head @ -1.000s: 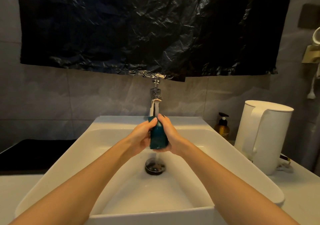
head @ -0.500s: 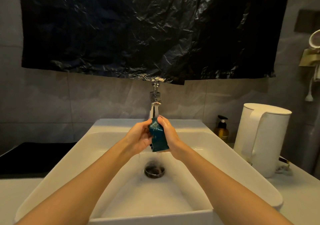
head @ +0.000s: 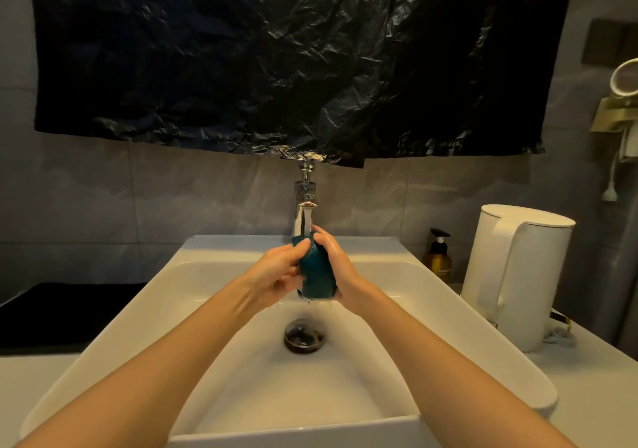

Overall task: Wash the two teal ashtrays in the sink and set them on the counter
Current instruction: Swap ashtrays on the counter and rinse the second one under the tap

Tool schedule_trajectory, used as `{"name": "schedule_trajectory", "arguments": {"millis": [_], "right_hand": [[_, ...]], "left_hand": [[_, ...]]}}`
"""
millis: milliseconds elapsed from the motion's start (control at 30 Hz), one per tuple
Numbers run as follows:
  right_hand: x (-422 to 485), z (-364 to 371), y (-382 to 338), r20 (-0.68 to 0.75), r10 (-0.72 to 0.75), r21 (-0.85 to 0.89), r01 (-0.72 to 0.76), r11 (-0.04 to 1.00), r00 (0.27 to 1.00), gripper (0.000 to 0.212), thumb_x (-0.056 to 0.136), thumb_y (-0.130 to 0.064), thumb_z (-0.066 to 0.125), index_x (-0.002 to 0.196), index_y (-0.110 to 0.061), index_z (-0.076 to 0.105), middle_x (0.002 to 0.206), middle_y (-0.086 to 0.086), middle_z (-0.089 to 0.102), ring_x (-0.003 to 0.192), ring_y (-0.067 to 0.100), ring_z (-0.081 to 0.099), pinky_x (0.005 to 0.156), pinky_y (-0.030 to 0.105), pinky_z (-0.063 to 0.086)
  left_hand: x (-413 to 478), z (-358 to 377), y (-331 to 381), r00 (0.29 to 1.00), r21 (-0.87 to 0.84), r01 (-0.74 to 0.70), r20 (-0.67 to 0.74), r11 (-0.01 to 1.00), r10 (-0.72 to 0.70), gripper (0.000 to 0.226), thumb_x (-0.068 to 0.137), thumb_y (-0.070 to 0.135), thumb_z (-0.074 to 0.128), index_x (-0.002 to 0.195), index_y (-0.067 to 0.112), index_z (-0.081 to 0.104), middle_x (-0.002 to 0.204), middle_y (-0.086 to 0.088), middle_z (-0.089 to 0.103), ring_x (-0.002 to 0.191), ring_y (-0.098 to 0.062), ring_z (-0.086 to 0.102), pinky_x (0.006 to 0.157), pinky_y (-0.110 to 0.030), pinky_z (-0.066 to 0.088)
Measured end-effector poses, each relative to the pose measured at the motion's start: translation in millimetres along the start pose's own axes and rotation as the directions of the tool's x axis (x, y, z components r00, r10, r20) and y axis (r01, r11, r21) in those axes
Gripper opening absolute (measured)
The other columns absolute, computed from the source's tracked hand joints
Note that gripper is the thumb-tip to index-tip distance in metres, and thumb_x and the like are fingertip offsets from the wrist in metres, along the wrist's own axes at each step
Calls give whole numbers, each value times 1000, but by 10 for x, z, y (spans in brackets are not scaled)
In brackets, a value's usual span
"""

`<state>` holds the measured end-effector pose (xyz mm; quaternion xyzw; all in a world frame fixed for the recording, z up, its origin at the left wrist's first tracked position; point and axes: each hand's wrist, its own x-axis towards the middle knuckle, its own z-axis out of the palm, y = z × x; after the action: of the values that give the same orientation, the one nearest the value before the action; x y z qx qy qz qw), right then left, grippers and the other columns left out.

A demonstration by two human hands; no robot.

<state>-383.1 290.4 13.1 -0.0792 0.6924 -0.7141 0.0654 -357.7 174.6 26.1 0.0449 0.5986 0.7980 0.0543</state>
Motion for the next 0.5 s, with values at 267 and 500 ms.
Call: {"name": "schedule_trajectory", "arguments": {"millis": [267, 500], "right_hand": [[65, -112, -6, 72, 134, 63, -139, 988, 988, 46, 79, -61, 63, 116, -34, 55, 116, 6, 62, 106, 27, 61, 86, 51, 55], [60, -142, 10, 224, 152, 145, -187, 972, 963, 43, 86, -57, 57, 117, -26, 60, 119, 10, 64, 111, 29, 60, 93, 52, 50]], "left_hand": [[-51, -18, -109, 974, 344, -174, 195, 923, 112, 25, 96, 16, 52, 119, 10, 56, 116, -12, 64, 110, -25, 61, 90, -33, 53], [-9, -128, -81, 971, 323, -173, 215, 930, 106, 30, 95, 18, 53, 123, 9, 55, 117, -12, 65, 111, -25, 62, 94, -39, 51]]}}
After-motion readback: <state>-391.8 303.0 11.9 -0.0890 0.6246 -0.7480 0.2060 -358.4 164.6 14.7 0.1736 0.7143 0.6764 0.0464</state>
